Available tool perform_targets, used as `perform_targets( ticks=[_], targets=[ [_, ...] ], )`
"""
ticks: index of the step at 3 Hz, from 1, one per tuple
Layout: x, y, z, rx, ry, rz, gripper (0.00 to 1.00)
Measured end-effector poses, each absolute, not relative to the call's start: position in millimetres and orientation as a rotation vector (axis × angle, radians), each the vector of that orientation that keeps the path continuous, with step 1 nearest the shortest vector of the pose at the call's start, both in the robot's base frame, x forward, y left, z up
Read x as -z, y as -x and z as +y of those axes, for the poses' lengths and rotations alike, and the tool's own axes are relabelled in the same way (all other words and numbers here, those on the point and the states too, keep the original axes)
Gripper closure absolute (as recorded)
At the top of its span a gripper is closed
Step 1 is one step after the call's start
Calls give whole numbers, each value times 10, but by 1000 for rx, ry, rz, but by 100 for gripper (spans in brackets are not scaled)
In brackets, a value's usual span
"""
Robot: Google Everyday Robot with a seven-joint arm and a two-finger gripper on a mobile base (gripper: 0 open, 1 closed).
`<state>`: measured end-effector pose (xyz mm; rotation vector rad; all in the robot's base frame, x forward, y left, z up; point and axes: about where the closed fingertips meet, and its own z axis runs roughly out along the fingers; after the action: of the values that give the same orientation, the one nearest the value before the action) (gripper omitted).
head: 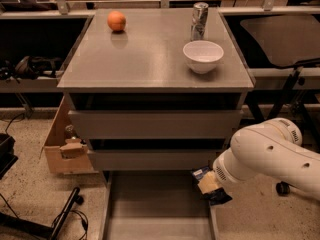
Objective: Place rxbar blueberry into bottom drawer
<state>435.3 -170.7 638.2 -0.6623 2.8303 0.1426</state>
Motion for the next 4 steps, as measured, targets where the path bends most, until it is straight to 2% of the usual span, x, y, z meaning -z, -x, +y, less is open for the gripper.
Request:
perform_targets(
  ticks=[1, 2, 4],
  targets=[
    [-6399, -4360, -1706, -141, 662, 2827, 100],
    [-6206, -4249, -1398, -187, 724, 2843, 100],
    [-4907, -4252, -234, -410, 803, 2931, 100]
  ],
)
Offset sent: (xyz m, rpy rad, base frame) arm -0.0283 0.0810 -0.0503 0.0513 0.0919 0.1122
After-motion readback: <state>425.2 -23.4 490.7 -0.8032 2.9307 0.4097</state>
